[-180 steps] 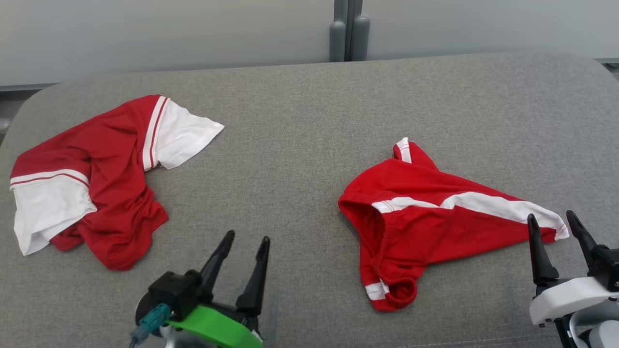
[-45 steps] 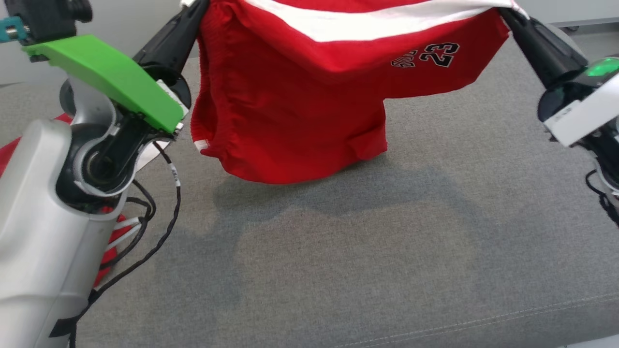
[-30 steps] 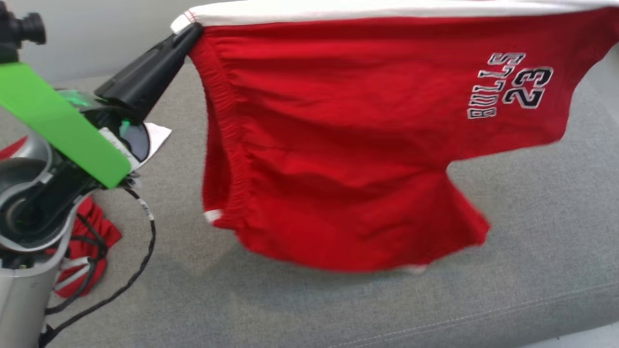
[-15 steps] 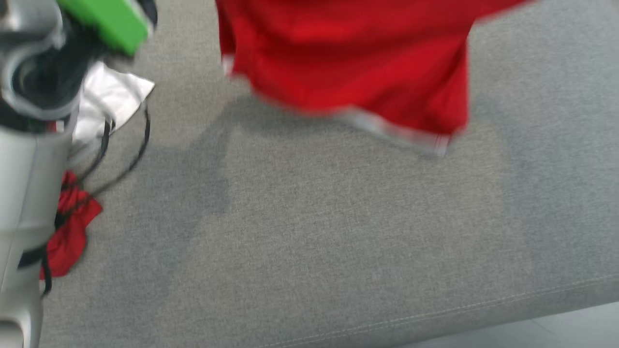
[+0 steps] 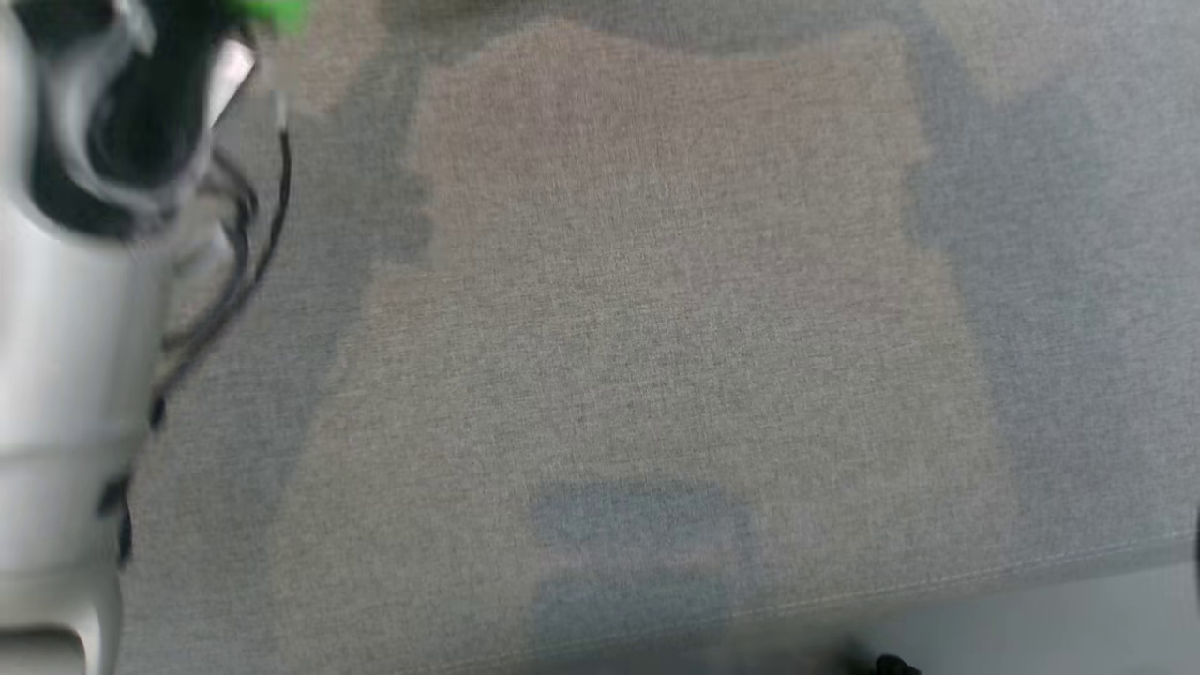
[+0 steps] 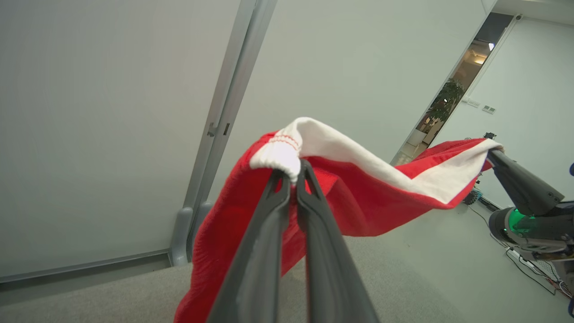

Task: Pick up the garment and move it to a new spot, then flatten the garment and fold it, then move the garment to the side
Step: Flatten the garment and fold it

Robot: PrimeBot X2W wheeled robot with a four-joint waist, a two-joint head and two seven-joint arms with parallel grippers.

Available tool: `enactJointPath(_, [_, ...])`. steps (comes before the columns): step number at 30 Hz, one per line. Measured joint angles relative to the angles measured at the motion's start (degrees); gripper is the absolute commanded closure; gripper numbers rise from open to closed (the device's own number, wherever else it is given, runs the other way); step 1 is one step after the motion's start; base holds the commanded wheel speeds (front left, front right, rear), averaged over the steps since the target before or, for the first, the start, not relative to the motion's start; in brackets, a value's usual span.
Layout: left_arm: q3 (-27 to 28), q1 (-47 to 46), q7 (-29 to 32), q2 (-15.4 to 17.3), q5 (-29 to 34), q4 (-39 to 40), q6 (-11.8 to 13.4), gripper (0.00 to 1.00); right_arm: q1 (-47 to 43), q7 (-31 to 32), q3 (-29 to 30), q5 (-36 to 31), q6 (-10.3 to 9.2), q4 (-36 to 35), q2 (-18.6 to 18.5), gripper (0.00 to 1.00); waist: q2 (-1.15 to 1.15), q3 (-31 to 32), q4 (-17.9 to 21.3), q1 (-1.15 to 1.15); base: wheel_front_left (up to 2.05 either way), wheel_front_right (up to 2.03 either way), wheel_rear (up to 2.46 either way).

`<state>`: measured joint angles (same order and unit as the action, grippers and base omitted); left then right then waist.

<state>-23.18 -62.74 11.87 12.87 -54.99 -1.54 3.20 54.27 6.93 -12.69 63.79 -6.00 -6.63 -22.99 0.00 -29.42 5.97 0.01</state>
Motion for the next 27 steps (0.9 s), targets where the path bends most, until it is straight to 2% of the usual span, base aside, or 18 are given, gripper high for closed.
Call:
enactJointPath(4, [-1.16, 16.51, -6.43, 1.49, 1.22, -4.52, -2.46, 1.0, -17.37, -2.97, -2.68, -0.71, 1.6, 5.94, 2.54, 1.0, 0.0, -2.54, 0.67, 0.01, 0.0, 0.0, 0.0])
enactJointPath(6, [-1.07, 22.97, -9.51, 0.99, 1.13, -6.0, -3.13, 1.0, -24.44, -4.35, -3.72, -0.85, 3.15, 8.58, 2.96, 1.0, 0.0, -3.02, 1.24, 0.01, 0.0, 0.0, 0.0])
enactJointPath(8, [-2.0, 26.82, -11.73, 0.64, 0.91, -5.98, -5.02, 1.0, -29.06, -5.97, -4.1, -0.87, 4.67, 10.46, 2.89, 1.0, 0.0, -2.92, 1.7, 0.0, 0.0, 0.0, 0.0])
enactJointPath(11, [-3.02, 30.3, -14.36, 0.56, 0.74, -5.39, -7.31, 1.0, -32.76, -8.08, -4.21, -0.91, 6.75, 12.23, 2.91, 1.0, 0.0, -1.85, 2.11, 0.0, 0.0, 0.0, 0.0])
enactJointPath(18, [-2.81, 40.25, -19.54, 0.09, -0.9, -5.25, -7.78, 1.0, -38.21, -11.03, -4.03, -1.33, 10.42, 14.04, 1.53, 1.0, 0.0, 2.69, 2.14, 0.0, 0.0, 0.0, 0.0])
enactJointPath(21, [-4.05, 44.63, -20.52, -0.87, -1.14, -4.89, -7.81, 1.0, -40.9, -11.73, -4.2, -2.86, 10.74, 14.57, -0.51, 1.0, 0.0, 4.93, 1.89, 0.0, 0.0, 0.0, 0.0])
enactJointPath(27, [-6.17, 52.72, -23.82, -1.92, -0.67, -4.82, -8.26, 1.0, -47.52, -13.85, -3.93, -3.86, 11.06, 15.1, -2.29, 1.0, 0.0, 9.5, 0.83, -0.01, 0.0, 0.0, 0.0])
